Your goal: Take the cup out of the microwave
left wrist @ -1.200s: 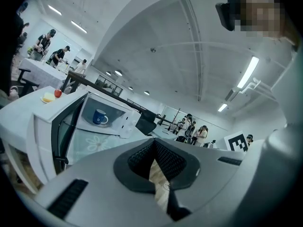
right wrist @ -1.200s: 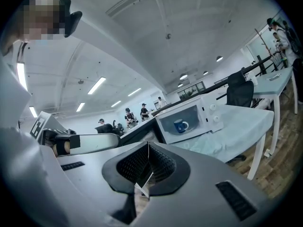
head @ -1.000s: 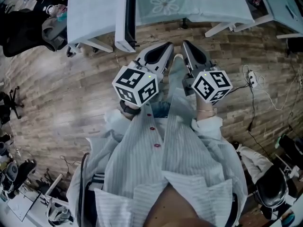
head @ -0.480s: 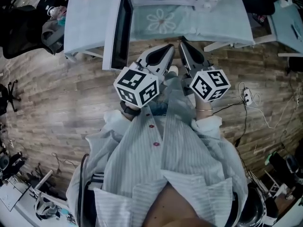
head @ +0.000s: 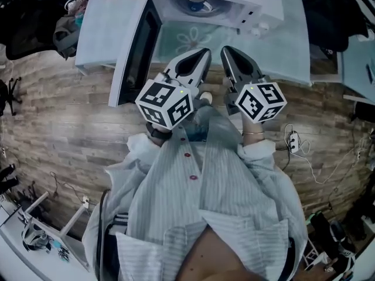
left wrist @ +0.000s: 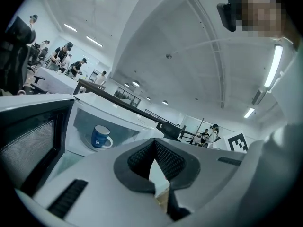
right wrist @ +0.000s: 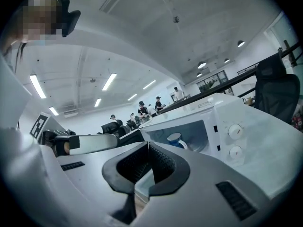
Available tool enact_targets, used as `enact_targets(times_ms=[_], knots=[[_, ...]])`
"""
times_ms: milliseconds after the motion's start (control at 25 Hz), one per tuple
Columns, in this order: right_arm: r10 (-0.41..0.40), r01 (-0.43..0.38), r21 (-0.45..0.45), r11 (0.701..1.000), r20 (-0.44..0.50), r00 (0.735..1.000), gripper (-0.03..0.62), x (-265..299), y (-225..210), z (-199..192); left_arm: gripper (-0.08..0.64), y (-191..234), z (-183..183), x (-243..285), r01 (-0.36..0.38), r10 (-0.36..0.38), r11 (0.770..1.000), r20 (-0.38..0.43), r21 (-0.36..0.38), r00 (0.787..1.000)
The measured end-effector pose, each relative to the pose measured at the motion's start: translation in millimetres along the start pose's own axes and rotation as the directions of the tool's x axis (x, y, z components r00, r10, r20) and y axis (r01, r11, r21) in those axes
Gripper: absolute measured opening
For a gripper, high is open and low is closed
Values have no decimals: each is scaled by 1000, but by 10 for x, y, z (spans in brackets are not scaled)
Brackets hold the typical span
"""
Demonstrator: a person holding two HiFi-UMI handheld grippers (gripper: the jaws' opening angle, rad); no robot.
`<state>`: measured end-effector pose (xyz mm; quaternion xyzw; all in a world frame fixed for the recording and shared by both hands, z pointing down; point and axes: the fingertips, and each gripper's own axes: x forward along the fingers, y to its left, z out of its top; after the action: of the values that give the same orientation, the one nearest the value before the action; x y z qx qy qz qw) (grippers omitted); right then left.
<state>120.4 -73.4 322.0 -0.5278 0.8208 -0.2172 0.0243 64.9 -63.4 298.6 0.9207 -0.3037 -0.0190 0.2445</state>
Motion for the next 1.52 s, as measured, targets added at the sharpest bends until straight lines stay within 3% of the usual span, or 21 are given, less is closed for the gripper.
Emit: enact_targets(times_ms=[240,600,1520], knots=[[65,-65,-6,998,-33,997,34,109,-257,74,8,89,-1,255,-88,88,996,29,-23,996],[127,-127,-1,992,-39,991,34,254,-326,208,8,119,87,456,-127,127,992,36,-18,991],[125,-126,-7,992,-53,991,35,894,-490,389,8,734,387,684,-171,173,985,60,-32,983]])
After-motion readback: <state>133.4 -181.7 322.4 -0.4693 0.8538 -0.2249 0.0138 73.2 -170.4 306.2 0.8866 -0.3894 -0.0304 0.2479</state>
